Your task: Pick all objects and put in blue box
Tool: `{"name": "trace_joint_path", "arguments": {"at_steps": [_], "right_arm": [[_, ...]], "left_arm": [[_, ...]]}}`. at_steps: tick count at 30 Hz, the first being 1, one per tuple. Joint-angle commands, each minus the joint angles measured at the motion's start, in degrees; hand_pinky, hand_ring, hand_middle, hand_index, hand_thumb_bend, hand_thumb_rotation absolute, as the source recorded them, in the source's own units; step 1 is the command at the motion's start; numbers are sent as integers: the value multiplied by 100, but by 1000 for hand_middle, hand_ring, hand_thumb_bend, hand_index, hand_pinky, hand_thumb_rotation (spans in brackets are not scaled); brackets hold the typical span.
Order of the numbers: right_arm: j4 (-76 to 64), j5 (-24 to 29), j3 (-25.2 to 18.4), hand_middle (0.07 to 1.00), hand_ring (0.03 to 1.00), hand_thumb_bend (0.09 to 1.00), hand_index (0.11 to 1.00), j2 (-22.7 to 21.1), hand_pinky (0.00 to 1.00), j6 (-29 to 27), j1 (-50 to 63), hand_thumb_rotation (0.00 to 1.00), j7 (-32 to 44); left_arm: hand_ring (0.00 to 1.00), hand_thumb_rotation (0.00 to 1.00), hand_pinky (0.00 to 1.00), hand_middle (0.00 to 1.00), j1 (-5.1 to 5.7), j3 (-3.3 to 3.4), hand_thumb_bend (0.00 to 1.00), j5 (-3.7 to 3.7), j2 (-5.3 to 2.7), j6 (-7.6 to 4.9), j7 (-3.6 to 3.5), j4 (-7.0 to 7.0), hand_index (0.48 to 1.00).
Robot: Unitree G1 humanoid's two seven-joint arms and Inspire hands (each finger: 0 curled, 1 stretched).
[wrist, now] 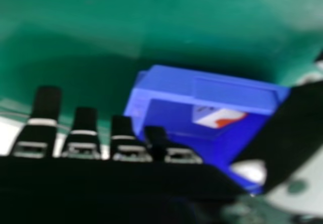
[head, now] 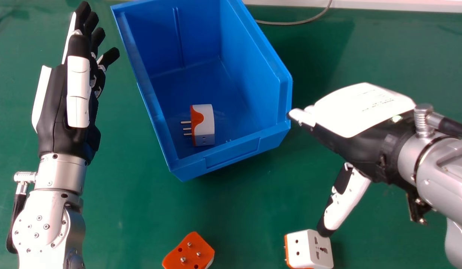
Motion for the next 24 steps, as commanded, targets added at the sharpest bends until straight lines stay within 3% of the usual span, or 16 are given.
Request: {"name": "trace_joint_path", "arguments": {"at_steps": [1,4,8,16,24], "right_arm": [[-149,56,45,937,908,998,953,-34,736,-28,-78,460,6],[-180,110,126,929,898,998,948,-17,716,-36,-25,462,6],[-226,200,278,918,884,1000,943,-80,687,-125,0,461,72],[-300,181,588,911,873,1000,943,14,659,-33,-76,462,627],[-441,558,586,897,853,1000,929,-72,626,44,-85,450,997]], "left_arm": [[986,1000,913,1000,-80,27,808,-29,76,-60,6,-94,979],[986,1000,913,999,-93,26,813,27,80,-107,39,-79,979],[983,1000,908,998,-113,31,819,-14,96,-39,46,-89,978],[979,997,903,994,-119,23,833,-28,145,30,57,-142,975],[979,992,902,992,-122,29,846,-51,147,-8,55,-132,975]]}}
